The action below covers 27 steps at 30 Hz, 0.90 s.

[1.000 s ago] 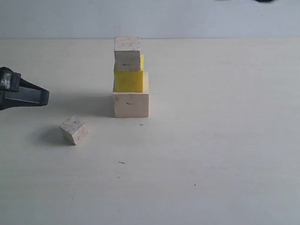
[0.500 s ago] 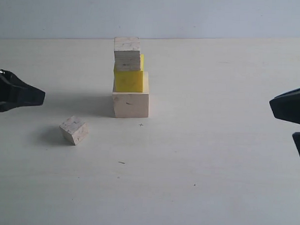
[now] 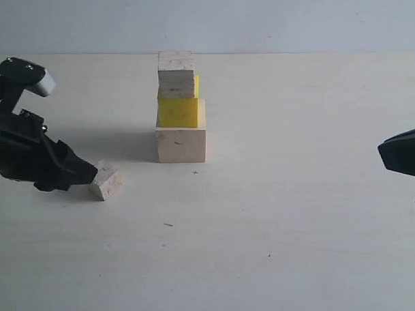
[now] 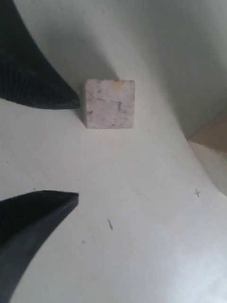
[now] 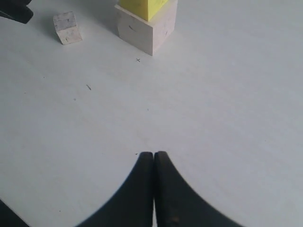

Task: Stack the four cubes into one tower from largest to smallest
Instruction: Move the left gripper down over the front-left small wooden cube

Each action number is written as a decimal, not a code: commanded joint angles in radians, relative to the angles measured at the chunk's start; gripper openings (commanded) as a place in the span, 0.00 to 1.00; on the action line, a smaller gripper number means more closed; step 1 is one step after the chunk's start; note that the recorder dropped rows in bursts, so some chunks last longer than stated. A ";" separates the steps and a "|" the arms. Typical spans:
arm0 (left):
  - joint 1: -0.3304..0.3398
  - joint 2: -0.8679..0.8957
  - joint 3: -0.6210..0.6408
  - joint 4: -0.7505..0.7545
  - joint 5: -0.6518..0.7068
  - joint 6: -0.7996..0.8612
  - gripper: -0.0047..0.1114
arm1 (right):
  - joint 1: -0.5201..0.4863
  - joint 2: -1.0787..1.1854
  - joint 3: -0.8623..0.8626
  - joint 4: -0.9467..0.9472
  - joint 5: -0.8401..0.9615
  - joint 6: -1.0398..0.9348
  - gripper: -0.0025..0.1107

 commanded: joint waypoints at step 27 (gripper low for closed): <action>-0.085 0.181 -0.059 0.046 -0.193 -0.022 0.60 | 0.004 -0.004 0.003 0.007 -0.006 -0.009 0.02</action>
